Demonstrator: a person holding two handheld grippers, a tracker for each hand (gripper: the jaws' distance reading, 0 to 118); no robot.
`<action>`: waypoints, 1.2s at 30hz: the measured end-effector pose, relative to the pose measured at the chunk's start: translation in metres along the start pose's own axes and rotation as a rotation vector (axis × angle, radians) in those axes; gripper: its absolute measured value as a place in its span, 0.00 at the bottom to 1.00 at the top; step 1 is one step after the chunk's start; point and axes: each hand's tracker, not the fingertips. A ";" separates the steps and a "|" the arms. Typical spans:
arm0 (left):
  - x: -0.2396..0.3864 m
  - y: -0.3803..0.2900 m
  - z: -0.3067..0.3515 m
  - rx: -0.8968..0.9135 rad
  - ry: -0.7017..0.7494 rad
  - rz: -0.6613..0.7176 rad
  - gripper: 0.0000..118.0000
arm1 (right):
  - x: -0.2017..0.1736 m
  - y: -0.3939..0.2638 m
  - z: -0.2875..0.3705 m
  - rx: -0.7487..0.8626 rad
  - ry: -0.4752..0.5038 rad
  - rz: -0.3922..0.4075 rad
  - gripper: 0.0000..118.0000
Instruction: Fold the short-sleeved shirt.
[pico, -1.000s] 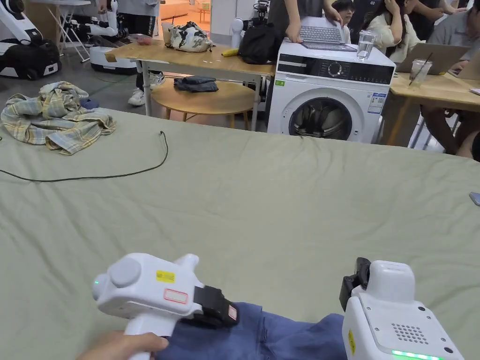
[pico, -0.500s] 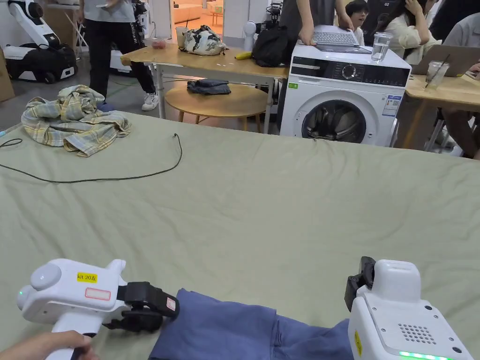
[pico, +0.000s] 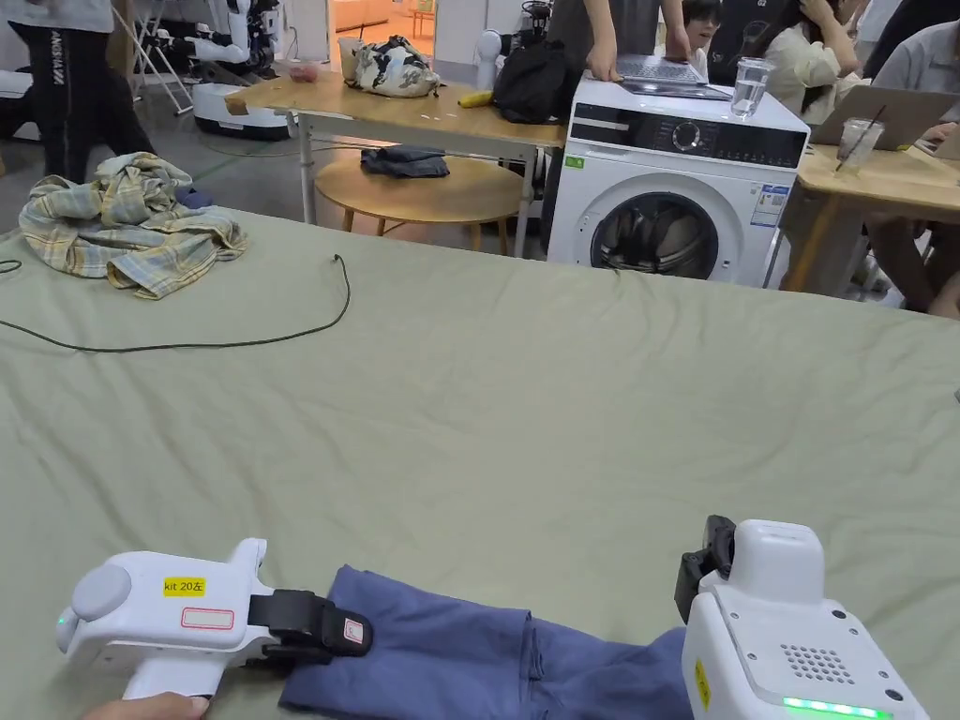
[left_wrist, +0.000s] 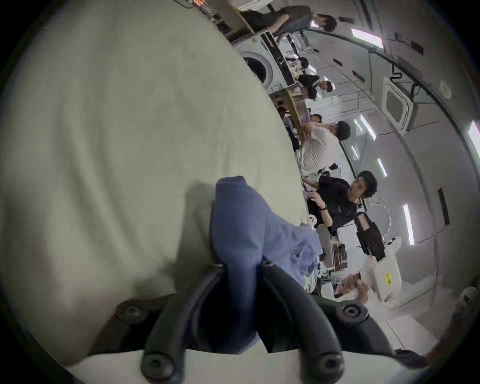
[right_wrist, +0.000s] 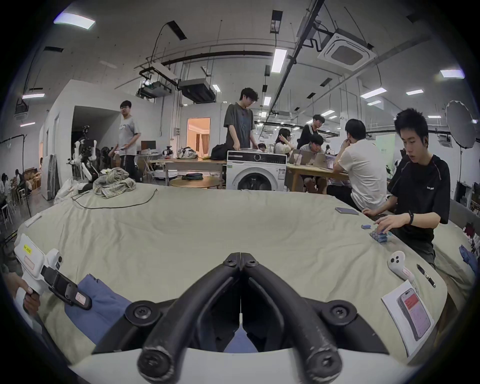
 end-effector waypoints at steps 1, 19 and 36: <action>0.004 0.000 0.004 0.007 0.007 0.003 0.05 | 0.000 0.000 0.000 0.000 -0.001 0.000 0.00; 0.083 0.011 0.134 0.238 0.322 -0.105 0.04 | -0.013 0.012 -0.003 0.029 0.039 0.011 0.00; 0.237 -0.004 -0.017 -0.007 0.457 -0.419 0.04 | 0.004 0.009 0.002 0.020 0.010 0.010 0.00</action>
